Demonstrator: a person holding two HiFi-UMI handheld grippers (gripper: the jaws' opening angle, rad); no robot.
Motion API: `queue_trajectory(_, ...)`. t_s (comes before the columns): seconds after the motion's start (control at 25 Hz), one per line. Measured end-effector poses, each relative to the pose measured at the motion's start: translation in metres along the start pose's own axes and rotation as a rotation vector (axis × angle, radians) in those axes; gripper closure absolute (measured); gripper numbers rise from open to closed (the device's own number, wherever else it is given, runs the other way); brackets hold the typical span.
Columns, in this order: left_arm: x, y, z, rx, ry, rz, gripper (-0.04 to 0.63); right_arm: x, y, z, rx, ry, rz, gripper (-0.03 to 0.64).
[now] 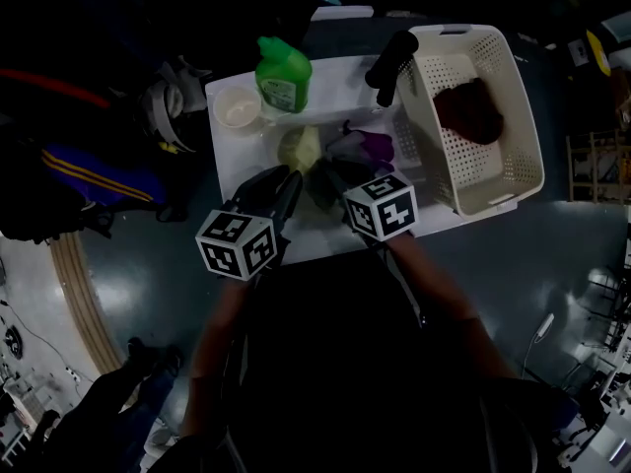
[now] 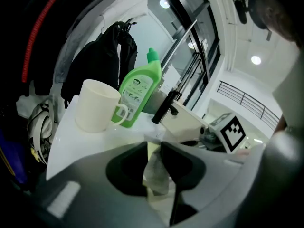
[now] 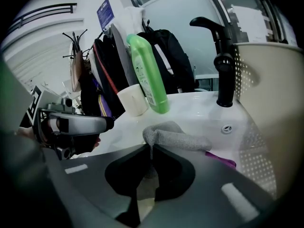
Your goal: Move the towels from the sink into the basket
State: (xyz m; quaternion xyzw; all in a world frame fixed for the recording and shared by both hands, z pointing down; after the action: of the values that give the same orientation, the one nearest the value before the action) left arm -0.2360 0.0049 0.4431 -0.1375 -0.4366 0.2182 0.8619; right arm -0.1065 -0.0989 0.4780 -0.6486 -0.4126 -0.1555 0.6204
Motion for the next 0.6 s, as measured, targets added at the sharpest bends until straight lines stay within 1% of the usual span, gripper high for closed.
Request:
queue_trajectory(0.28, 0.009, -0.005, -0.025, -0.034, 0.001, -0.034, 0.515, -0.003, 0.030, -0.002, -0.063, 0.044, -0.055, 0.598)
queue_trajectory(0.6, 0.011, -0.007, -0.043, -0.059, -0.009, -0.065, 0.515, -0.006, 0.059, -0.002, -0.094, 0.087, -0.099, 0.597)
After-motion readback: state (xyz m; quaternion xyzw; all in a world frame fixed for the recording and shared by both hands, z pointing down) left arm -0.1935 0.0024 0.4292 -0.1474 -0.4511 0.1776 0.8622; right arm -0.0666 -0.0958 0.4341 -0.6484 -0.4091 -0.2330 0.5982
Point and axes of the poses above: the fingertips, and each gripper's own axes: y backward along the fingers, z to its left, x out of its underside, the point moved 8 cm from there along y, backward along the fingers, and after that the axes turned 8 degrees about y, right-handed, at the moved point
